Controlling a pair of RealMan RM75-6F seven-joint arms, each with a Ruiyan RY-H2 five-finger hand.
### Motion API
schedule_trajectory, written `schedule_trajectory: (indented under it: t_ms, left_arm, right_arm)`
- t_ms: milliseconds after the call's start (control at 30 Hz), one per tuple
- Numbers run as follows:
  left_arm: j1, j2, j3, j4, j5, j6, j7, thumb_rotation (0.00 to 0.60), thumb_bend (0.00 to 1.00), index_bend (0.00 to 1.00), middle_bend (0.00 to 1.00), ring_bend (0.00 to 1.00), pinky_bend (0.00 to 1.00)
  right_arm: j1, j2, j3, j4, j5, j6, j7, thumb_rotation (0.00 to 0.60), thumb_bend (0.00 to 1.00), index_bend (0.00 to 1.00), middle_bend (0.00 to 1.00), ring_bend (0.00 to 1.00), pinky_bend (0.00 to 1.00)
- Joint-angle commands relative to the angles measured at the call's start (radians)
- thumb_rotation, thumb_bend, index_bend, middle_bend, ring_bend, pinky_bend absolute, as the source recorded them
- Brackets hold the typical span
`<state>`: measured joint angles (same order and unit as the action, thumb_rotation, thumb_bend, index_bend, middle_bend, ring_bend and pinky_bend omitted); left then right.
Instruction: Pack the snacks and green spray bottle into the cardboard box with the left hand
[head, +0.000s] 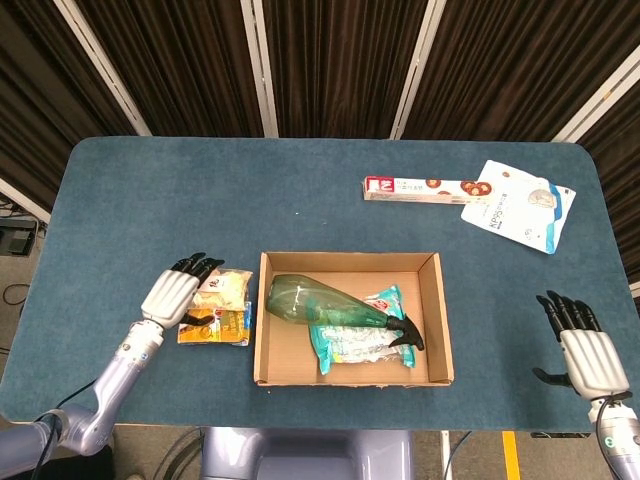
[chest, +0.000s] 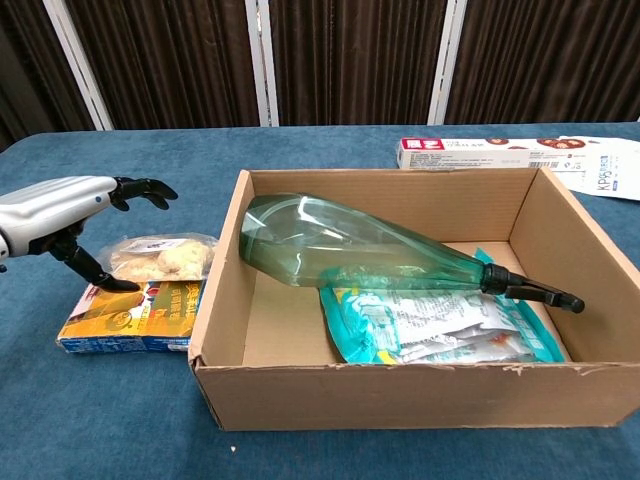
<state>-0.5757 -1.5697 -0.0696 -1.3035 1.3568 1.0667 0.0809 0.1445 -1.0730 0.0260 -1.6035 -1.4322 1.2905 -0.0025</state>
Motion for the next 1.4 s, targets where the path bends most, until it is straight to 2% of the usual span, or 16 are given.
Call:
schedule_trajectory:
  t_ms: [33,200,300,400,500,567,667,800,933,1200,1300,1400]
  left_arm:
    - [-0.008,-0.031,-0.009,0.042,-0.008,-0.012,-0.001,0.6,0.1,0.15,0.17,0.09,0.18]
    - [-0.018,-0.075,-0.018,0.107,-0.001,-0.013,-0.006,0.6,0.11,0.17,0.18,0.09,0.18]
    - [-0.025,-0.097,-0.022,0.133,0.002,-0.017,-0.009,0.6,0.17,0.29,0.2,0.1,0.18]
    - [-0.029,-0.124,-0.027,0.162,0.001,-0.016,-0.009,0.6,0.29,0.44,0.27,0.13,0.19]
    - [-0.03,-0.161,-0.032,0.194,0.004,-0.004,-0.017,0.6,0.47,0.59,0.4,0.25,0.24]
    - [-0.028,-0.184,-0.035,0.215,0.006,0.009,-0.018,0.6,0.61,0.68,0.48,0.35,0.32]
    - [-0.022,-0.211,-0.036,0.239,0.018,0.038,-0.013,0.6,0.75,0.75,0.54,0.41,0.4]
    - [-0.008,-0.216,-0.036,0.243,0.037,0.085,-0.02,0.6,0.82,0.76,0.55,0.42,0.41]
    - [0.023,-0.16,-0.049,0.183,0.072,0.187,-0.045,0.6,0.82,0.77,0.55,0.42,0.42]
    - [0.082,0.029,-0.106,-0.073,0.117,0.36,-0.061,0.6,0.82,0.78,0.56,0.43,0.43]
    - [0.085,0.079,-0.133,-0.178,0.132,0.391,-0.046,0.6,0.82,0.78,0.56,0.43,0.43]
    - [0.056,0.089,-0.155,-0.262,0.145,0.375,-0.014,0.6,0.82,0.78,0.56,0.43,0.43]
  right_arm:
    - [0.001,-0.002,0.001,0.001,0.004,-0.002,-0.004,0.6,0.0,0.0,0.0,0.0,0.0]
    - [0.005,-0.006,0.001,0.004,0.01,-0.013,-0.008,0.6,0.0,0.0,0.0,0.0,0.0]
    - [0.008,-0.005,0.001,0.006,0.014,-0.022,-0.008,0.6,0.0,0.0,0.0,0.0,0.0]
    - [0.011,-0.006,0.002,0.008,0.02,-0.029,-0.008,0.6,0.0,0.0,0.0,0.0,0.0]
    - [0.012,-0.006,0.003,0.01,0.023,-0.031,-0.006,0.6,0.0,0.0,0.0,0.0,0.0]
    - [0.013,-0.002,0.003,0.008,0.022,-0.032,-0.001,0.6,0.0,0.0,0.0,0.0,0.0]
    - [0.013,-0.001,0.001,0.012,0.018,-0.034,0.005,0.6,0.0,0.0,0.0,0.0,0.0]
    - [0.012,-0.001,0.0,0.013,0.013,-0.03,0.009,0.6,0.0,0.0,0.0,0.0,0.0]
    - [0.01,0.002,-0.003,0.011,0.005,-0.025,0.016,0.6,0.0,0.0,0.0,0.0,0.0]
    - [0.003,0.006,-0.012,0.002,-0.017,-0.009,0.02,0.6,0.0,0.0,0.0,0.0,0.0]
    - [-0.002,0.009,-0.016,-0.003,-0.034,0.005,0.028,0.6,0.0,0.0,0.0,0.0,0.0]
    - [-0.004,0.013,-0.02,-0.007,-0.05,0.016,0.034,0.6,0.0,0.0,0.0,0.0,0.0]
